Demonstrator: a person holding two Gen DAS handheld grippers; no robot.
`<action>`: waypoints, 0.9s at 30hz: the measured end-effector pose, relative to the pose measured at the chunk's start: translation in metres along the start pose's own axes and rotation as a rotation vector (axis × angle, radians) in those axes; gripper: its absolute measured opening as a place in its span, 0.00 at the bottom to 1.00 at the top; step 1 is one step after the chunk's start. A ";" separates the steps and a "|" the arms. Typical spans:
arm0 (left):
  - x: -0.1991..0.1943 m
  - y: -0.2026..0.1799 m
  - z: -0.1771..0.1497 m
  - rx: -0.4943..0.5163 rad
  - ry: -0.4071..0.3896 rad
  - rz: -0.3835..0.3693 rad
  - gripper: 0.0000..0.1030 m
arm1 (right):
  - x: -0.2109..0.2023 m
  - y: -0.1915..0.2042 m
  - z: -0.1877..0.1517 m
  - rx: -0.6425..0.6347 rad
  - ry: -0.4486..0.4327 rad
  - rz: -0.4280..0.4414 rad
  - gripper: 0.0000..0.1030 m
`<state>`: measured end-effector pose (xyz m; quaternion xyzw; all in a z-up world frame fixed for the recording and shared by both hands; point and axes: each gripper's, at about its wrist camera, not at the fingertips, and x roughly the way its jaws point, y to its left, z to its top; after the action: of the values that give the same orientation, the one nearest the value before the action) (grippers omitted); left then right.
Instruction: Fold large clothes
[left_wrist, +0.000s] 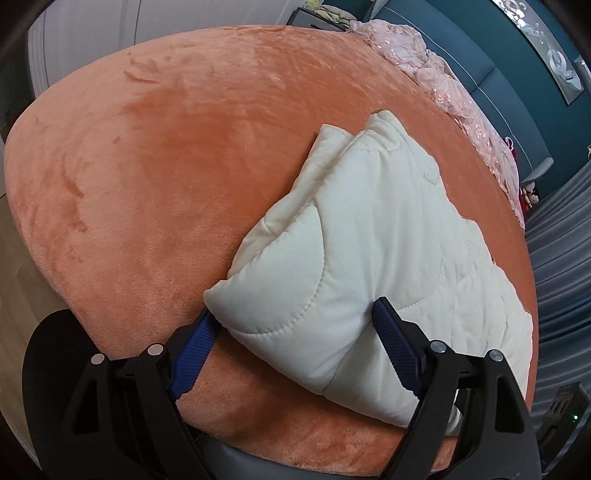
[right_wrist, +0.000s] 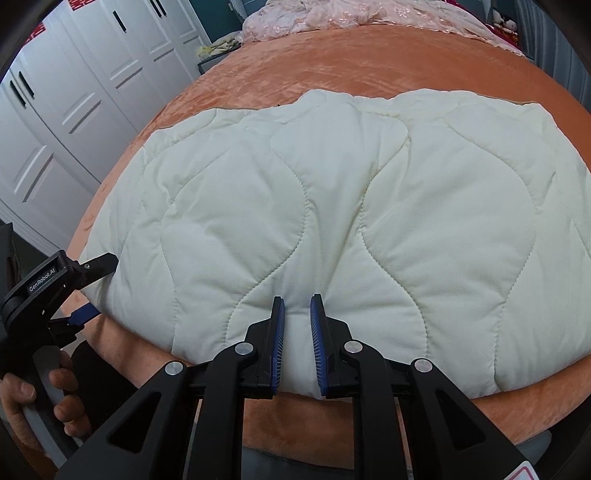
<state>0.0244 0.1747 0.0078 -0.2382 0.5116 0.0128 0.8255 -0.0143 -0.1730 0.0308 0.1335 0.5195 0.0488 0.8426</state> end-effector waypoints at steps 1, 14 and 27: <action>0.002 -0.001 0.001 0.003 0.000 0.005 0.82 | 0.001 0.001 0.000 -0.004 0.000 -0.006 0.14; 0.017 -0.005 0.005 0.000 0.012 0.009 0.93 | 0.010 0.006 0.001 -0.025 -0.010 -0.038 0.14; 0.019 -0.008 0.012 -0.113 0.077 -0.173 0.66 | 0.014 0.005 0.003 -0.014 -0.013 -0.030 0.14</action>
<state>0.0459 0.1686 -0.0010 -0.3277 0.5191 -0.0388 0.7884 -0.0050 -0.1653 0.0215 0.1204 0.5157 0.0388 0.8474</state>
